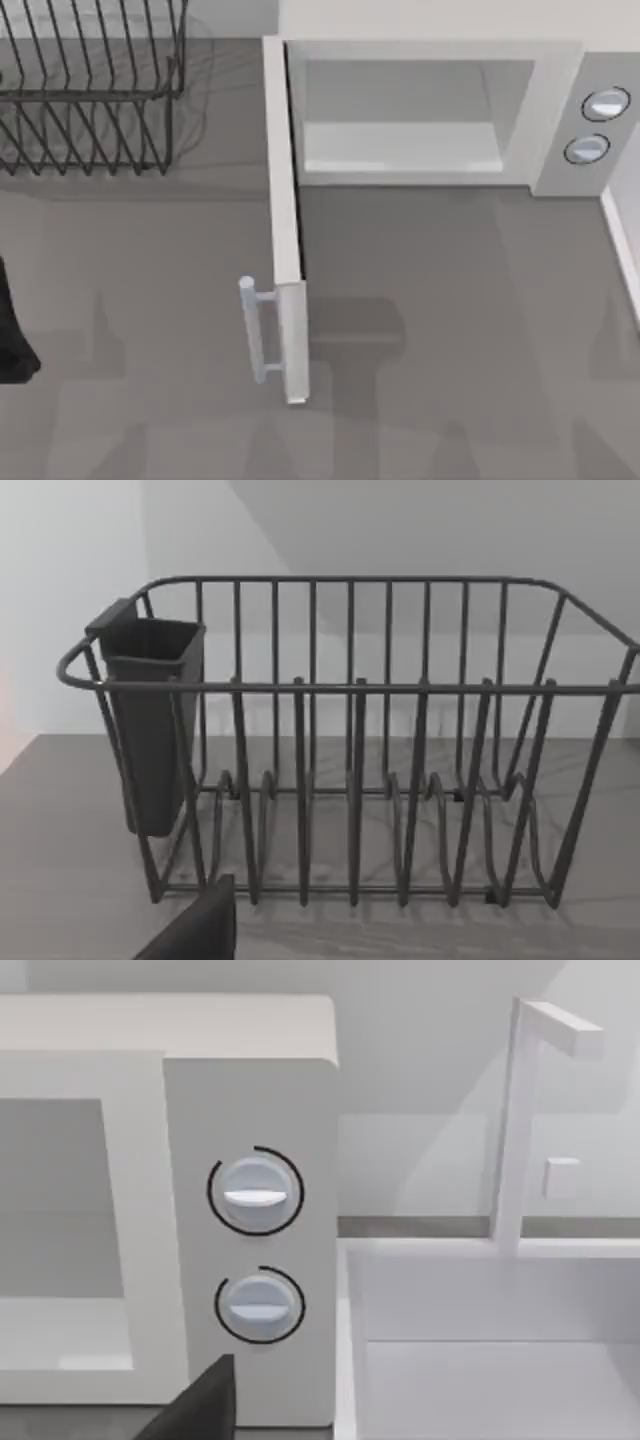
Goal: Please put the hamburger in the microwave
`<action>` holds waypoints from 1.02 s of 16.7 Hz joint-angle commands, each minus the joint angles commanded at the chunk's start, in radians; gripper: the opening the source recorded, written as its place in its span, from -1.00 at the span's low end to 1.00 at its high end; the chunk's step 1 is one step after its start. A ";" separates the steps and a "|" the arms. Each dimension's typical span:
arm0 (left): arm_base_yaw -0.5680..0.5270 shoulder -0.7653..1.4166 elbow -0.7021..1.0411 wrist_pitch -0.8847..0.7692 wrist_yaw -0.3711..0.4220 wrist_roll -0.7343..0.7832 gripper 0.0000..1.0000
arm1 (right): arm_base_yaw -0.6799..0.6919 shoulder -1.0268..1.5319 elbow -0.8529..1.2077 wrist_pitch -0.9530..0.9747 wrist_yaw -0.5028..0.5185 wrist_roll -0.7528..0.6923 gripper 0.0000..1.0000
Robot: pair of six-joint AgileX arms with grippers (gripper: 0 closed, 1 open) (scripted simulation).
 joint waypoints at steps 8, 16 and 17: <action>0.000 0.000 0.000 0.000 0.000 0.000 1.00 | -0.046 0.224 0.146 -0.182 -0.001 -0.079 1.00; 0.000 0.000 0.000 0.000 0.000 0.000 1.00 | -0.164 0.888 0.518 -0.648 -0.004 -0.283 1.00; 0.000 0.000 0.000 0.000 0.000 0.000 1.00 | -0.178 0.972 0.563 -0.705 -0.005 -0.307 1.00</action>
